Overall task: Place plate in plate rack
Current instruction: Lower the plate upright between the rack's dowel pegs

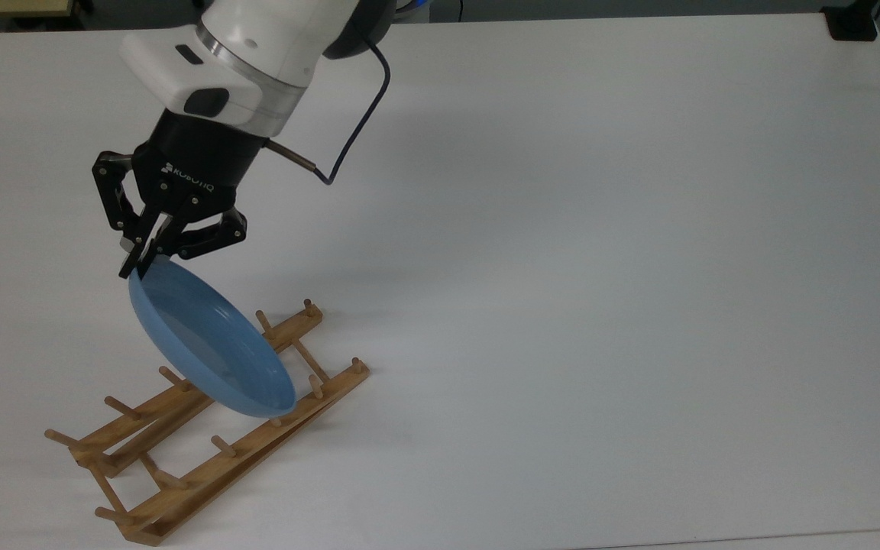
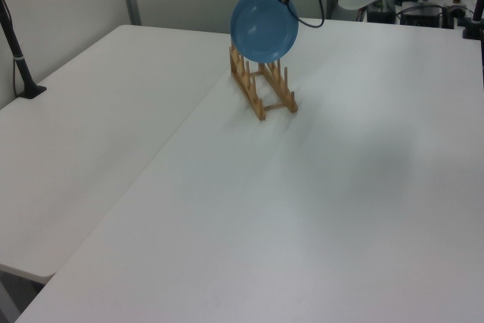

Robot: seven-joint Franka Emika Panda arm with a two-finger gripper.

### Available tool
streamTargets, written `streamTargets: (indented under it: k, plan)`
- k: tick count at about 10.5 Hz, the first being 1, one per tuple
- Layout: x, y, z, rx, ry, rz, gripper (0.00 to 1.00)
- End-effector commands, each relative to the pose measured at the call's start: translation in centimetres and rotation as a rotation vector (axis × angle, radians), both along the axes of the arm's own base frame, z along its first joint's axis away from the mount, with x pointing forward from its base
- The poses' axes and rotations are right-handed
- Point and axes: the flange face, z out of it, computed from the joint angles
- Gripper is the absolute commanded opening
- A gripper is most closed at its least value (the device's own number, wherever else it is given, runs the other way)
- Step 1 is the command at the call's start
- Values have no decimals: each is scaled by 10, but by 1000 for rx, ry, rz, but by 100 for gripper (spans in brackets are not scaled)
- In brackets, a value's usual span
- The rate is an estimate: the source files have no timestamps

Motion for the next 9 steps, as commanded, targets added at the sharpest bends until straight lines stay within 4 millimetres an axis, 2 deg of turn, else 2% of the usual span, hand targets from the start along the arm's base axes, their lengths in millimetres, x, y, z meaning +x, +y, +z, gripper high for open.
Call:
streamTargets:
  k: [1, 6, 8, 9]
  plan:
    - [1, 5, -9, -17, -33, -5, 0]
    - [6, 21, -27, -28, -10, 20, 0]
    - [12, 27, -49, -54, 14, 32, 2]
    - [14, 31, -57, -66, 12, 31, 14]
